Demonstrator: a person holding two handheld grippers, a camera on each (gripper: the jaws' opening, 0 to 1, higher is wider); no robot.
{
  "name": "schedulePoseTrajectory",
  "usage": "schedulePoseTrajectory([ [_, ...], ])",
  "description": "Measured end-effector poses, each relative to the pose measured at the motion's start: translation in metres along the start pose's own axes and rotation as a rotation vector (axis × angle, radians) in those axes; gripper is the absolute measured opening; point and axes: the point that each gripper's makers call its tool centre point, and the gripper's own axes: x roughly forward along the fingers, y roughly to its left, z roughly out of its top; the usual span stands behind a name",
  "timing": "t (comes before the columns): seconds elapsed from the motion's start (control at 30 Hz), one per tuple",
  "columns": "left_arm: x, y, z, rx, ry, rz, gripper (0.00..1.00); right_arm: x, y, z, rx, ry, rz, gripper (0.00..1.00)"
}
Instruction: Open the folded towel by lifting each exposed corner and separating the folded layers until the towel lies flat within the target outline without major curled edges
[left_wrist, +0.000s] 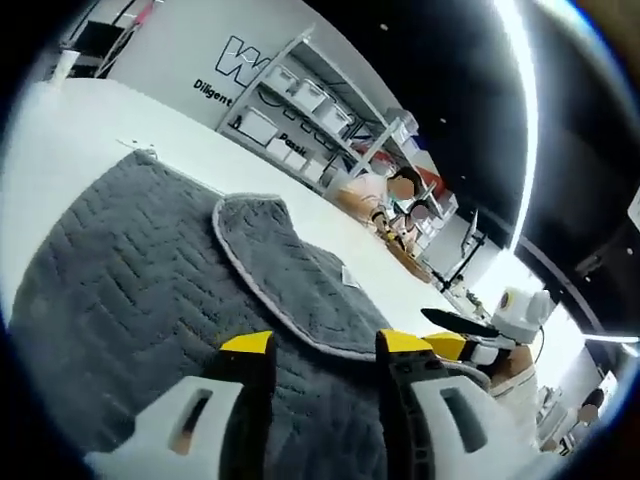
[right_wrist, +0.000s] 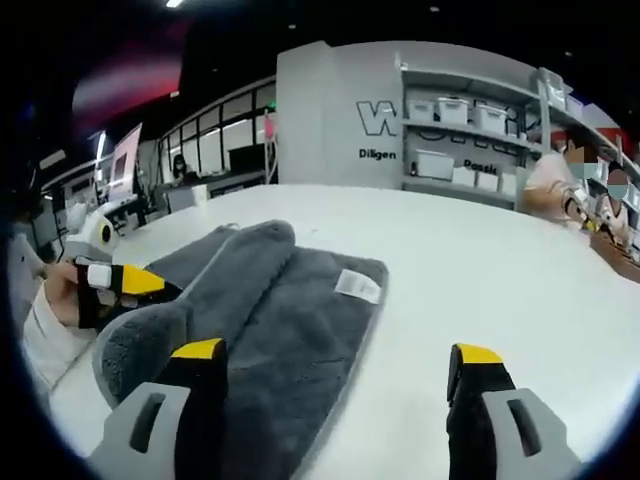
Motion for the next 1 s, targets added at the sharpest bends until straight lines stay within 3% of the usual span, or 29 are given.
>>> schedulePoseTrajectory([
  [0.37, 0.008, 0.004, -0.002, 0.091, -0.002, 0.074, 0.26, -0.001, 0.001, 0.0, -0.005, -0.003, 0.006, 0.89],
  [0.63, 0.011, 0.007, -0.005, 0.119, 0.001, 0.098, 0.02, -0.001, 0.001, 0.0, -0.004, 0.0, 0.006, 0.88],
  [0.77, 0.013, 0.009, -0.007, 0.149, 0.01, 0.109, 0.02, -0.001, 0.001, -0.001, -0.005, 0.002, 0.005, 0.88],
  [0.8, 0.015, 0.007, -0.011, 0.2, 0.031, 0.088, 0.02, -0.001, 0.002, -0.001, -0.007, 0.005, 0.009, 0.88],
  [1.0, 0.016, 0.007, -0.012, 0.178, 0.037, 0.085, 0.01, -0.001, 0.002, -0.003, -0.014, 0.015, 0.009, 0.88],
])
